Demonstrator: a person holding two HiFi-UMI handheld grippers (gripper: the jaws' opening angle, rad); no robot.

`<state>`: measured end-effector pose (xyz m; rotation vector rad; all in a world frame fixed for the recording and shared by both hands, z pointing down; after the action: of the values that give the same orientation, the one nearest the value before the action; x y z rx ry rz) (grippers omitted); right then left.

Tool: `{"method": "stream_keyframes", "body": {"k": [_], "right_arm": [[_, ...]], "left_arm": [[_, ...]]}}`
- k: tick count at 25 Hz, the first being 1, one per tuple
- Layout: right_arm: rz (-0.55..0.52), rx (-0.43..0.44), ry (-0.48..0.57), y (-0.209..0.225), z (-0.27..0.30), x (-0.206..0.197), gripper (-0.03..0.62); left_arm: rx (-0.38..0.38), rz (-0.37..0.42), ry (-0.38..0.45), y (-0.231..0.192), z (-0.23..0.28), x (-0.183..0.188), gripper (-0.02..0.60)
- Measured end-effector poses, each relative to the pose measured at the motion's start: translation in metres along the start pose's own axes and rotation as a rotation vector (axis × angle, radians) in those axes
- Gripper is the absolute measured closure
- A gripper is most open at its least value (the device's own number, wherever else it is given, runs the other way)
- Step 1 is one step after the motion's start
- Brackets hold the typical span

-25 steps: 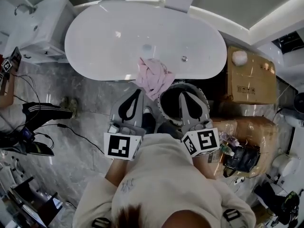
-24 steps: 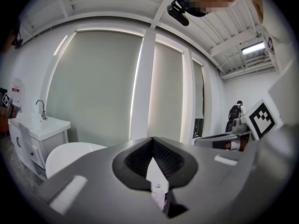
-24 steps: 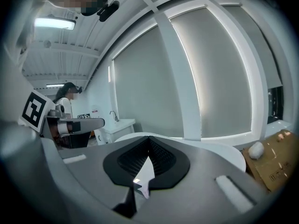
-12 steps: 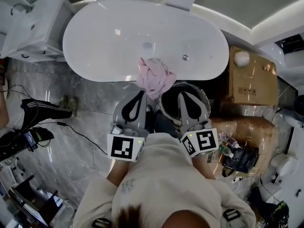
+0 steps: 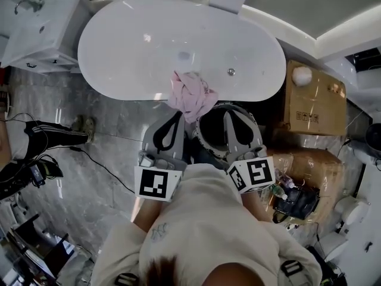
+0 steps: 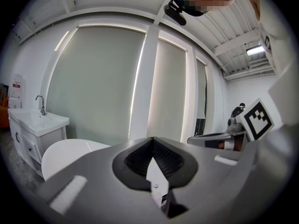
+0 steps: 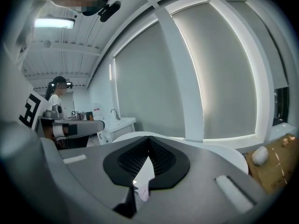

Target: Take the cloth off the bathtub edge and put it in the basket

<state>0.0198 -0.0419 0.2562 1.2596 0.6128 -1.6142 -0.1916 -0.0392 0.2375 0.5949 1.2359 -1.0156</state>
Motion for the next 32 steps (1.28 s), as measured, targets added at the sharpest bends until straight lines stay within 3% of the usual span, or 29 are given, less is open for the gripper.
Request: {"method": "stream_keyframes", "body": {"k": [19,32], "right_arm": [[-0.019,0.047,0.013,-0.007,0.004,0.015,0.595],[-0.026,0.053,0.023,-0.007,0.005,0.018,0.595]], "left_arm": [[0.045,0.033,0.014,-0.01,-0.007,0.009,0.538],[0.056,0.002,0.03,-0.009,-0.008,0.015,0.538]]}}
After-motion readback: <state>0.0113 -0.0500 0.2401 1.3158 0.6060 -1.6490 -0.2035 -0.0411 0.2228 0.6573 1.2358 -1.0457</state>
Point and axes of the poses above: the fingertips, and each gripper's own axes: z forward along the fingers, y to its right, x out of its top, the point moved 10 cm from there along -z, backward along the fingers, and after that the axes turned 7 degrees about -y, right-handed, at the moved point
